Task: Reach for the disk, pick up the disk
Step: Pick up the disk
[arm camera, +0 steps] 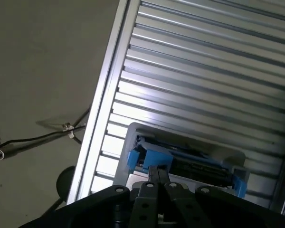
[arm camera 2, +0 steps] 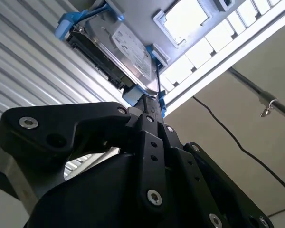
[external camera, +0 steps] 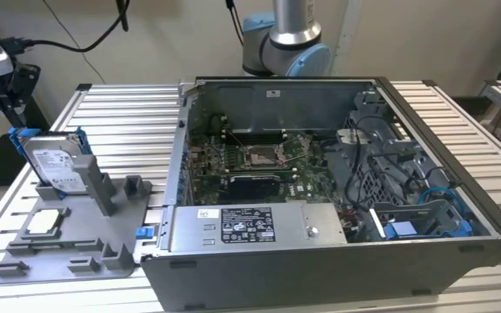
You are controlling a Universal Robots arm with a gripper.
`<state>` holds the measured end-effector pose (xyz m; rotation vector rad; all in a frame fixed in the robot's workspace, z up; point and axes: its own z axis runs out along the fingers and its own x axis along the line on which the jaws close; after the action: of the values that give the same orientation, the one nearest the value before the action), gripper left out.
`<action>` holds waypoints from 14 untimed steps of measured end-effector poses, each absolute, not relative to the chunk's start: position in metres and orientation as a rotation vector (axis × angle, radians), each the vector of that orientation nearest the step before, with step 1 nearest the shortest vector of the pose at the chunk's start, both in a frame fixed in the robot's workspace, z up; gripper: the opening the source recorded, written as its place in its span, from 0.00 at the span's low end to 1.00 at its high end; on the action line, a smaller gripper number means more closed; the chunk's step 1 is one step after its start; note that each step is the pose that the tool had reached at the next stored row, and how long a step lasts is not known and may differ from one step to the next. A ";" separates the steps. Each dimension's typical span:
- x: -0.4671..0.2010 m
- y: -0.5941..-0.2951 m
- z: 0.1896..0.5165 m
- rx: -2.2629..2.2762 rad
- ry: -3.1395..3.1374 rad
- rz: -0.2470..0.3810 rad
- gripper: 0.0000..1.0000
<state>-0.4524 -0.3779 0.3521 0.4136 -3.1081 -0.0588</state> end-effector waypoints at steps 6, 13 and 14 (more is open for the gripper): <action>-0.453 -0.378 0.352 0.520 -3.091 -0.058 0.00; -0.453 -0.378 0.352 0.644 -3.066 -0.058 0.00; -0.453 -0.378 0.352 0.661 -3.062 -0.058 0.00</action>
<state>-0.4526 -0.3779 0.3521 0.6608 -3.0620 -0.0578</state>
